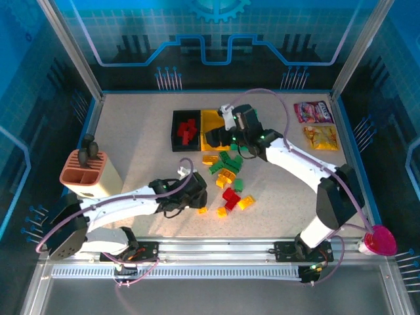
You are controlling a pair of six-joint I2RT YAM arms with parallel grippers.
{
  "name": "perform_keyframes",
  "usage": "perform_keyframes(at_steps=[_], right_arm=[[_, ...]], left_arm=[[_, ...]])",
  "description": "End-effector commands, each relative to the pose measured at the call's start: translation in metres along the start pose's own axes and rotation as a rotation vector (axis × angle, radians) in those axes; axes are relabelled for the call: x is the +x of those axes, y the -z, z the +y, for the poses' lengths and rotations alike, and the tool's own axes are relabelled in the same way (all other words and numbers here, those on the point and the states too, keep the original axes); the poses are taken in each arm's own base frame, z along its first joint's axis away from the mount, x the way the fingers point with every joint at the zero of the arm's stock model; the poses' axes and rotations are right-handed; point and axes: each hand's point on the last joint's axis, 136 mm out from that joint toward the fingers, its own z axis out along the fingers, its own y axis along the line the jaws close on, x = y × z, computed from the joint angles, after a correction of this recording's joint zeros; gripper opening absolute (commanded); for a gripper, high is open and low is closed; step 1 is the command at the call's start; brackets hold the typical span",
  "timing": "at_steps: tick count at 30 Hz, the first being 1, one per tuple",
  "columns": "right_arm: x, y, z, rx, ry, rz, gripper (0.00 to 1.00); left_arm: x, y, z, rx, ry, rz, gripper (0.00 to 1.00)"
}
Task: Sort the legos into containers by color
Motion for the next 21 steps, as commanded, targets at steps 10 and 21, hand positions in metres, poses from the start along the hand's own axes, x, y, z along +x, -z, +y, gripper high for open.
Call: perform_keyframes(at_steps=[10, 21], right_arm=[[0.028, 0.019, -0.024, 0.028, -0.106, -0.053, 0.77], [0.052, 0.029, -0.041, 0.055, -0.153, -0.045, 0.77]], left_arm=[[0.029, -0.017, -0.022, -0.065, 0.073, 0.164, 0.67], [0.042, -0.027, -0.020, -0.109, 0.095, 0.226, 0.65]])
